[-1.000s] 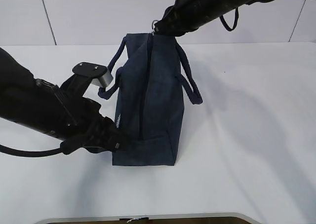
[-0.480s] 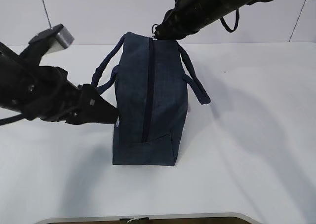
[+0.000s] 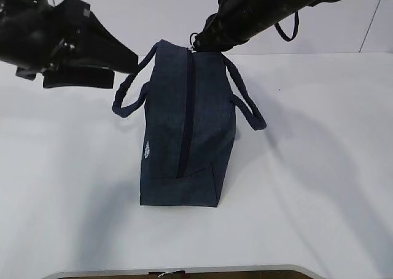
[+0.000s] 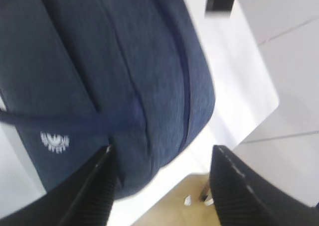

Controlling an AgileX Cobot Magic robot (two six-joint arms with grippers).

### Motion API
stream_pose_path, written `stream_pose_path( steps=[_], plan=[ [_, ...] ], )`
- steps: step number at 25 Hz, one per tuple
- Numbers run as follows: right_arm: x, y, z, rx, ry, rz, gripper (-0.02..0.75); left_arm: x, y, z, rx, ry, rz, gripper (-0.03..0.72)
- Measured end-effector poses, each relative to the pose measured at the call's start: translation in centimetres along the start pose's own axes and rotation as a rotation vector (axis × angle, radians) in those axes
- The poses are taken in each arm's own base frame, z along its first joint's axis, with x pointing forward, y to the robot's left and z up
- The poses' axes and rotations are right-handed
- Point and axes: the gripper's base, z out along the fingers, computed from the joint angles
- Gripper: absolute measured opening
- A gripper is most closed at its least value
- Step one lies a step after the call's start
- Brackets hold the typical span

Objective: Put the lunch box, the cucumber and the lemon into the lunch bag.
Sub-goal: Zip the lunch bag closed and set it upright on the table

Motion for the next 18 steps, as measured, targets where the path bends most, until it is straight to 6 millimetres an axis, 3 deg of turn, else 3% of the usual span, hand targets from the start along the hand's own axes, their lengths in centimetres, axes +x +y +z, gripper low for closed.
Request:
stream_pose_path(
  steps=[3,9,18],
  plan=[
    [0.0,-0.1,0.0,0.001,0.002,-0.002,0.005,-1.6,0.5,0.4,0.008,0.013,-0.018,0.435],
    [0.1,-0.1,0.0,0.0,0.004,-0.003,0.005,-4.1,1.5,3.1,0.046,0.1,-0.027,0.435],
    [0.1,0.0,0.0,-0.008,0.013,-0.005,0.005,-6.0,3.5,6.7,0.08,0.202,-0.044,0.435]
  ],
)
